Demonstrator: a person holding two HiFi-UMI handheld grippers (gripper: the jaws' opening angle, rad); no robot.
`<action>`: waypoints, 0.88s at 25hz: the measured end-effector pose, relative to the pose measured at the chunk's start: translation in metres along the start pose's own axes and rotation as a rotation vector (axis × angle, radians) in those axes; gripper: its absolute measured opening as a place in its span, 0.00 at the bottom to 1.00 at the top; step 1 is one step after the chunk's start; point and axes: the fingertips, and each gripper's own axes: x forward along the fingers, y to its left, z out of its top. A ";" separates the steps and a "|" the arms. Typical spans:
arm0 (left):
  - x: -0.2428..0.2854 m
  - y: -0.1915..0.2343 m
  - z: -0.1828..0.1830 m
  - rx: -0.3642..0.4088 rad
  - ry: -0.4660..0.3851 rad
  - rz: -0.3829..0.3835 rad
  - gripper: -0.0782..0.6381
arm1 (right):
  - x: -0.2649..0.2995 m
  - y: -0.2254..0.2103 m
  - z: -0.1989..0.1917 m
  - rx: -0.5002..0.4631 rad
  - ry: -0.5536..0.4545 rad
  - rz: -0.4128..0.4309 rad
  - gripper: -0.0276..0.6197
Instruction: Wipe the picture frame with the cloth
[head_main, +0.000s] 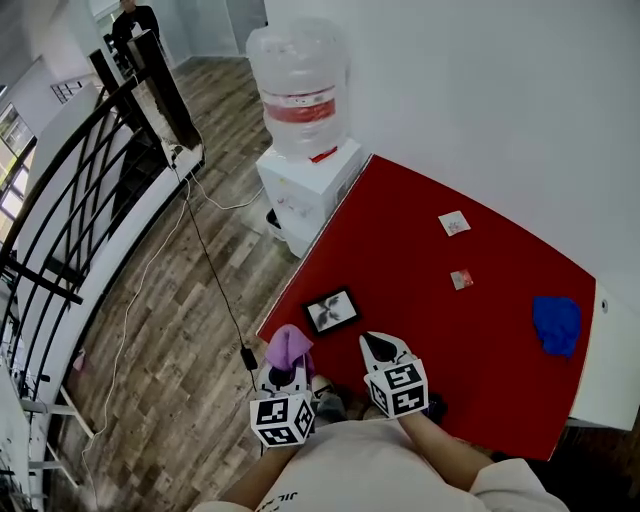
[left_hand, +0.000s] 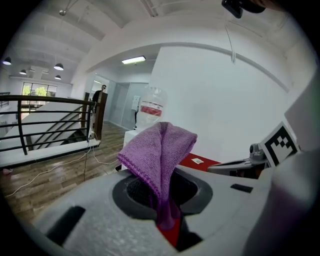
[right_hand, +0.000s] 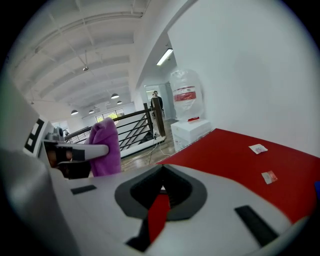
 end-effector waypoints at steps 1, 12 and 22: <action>0.004 0.006 0.004 0.005 0.003 -0.008 0.20 | 0.006 0.002 0.004 0.002 -0.002 -0.009 0.05; 0.041 0.025 0.009 0.004 0.056 -0.042 0.20 | 0.036 -0.004 0.016 0.025 0.018 -0.041 0.05; 0.056 0.029 0.008 -0.013 0.069 -0.011 0.20 | 0.048 -0.021 0.021 0.008 0.034 -0.027 0.05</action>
